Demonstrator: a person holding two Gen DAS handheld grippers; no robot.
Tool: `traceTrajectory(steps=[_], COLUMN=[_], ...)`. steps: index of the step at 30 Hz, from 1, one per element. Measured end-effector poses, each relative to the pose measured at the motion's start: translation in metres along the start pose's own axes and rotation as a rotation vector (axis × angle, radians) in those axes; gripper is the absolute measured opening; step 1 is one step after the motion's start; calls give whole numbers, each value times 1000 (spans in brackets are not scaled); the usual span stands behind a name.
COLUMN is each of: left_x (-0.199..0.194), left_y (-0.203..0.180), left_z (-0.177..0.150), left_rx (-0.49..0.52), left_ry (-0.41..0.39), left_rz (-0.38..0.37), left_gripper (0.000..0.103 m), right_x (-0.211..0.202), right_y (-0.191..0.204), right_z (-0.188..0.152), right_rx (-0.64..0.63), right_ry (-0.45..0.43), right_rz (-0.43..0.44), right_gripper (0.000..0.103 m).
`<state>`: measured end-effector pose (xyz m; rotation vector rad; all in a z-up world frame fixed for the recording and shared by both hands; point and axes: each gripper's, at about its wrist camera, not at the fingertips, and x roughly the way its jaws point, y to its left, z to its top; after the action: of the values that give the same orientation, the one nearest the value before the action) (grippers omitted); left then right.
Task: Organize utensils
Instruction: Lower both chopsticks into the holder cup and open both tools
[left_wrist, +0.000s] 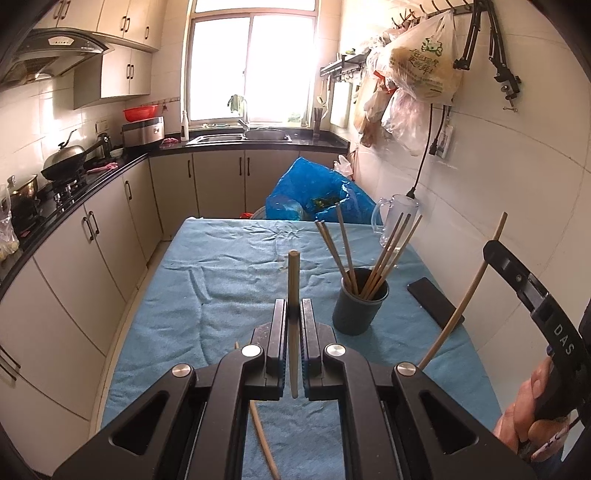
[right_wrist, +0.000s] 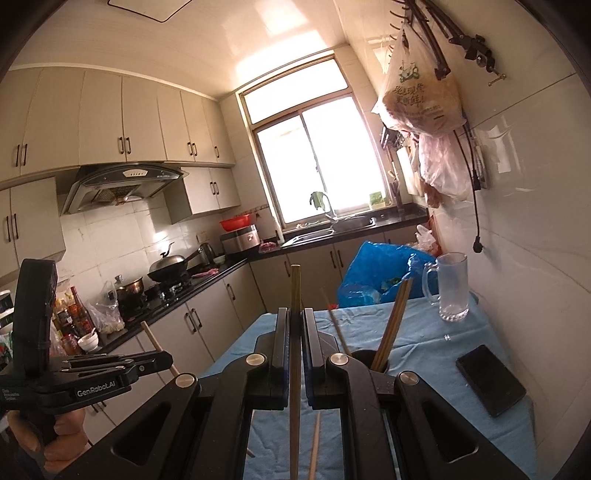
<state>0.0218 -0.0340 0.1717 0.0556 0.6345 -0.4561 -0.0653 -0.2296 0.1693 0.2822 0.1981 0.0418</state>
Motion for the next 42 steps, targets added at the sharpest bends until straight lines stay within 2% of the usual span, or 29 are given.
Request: traceTrajectory(steps=[11,20,26,29,35,42], left_x=[9,20,38,56,102,147], left_y=[-23,-47,-61,-65,-70,-66], left_z=[33,85,117,127,122,104], left_rx=[36,48,49,43,35,32], left_ry=[-23,-70,-92,-78,-37,43], left_rz=[-45,-92,-113,-122,-129,-123], left_gripper=[6,6,6,6,6,6], right_x=[10,39,62,79,118,156], right_y=[-30,-51,-59,-64,-78,-98], right_z=[27,55,77,83,75,47], right_rx=[24,33,28,23,14,30], right_ry=[-41,-69,-102,-104,-85,16], right_rz=[-69,-114,-145,-159,-197,-197], right_gripper=[7,7,7,7,7,7])
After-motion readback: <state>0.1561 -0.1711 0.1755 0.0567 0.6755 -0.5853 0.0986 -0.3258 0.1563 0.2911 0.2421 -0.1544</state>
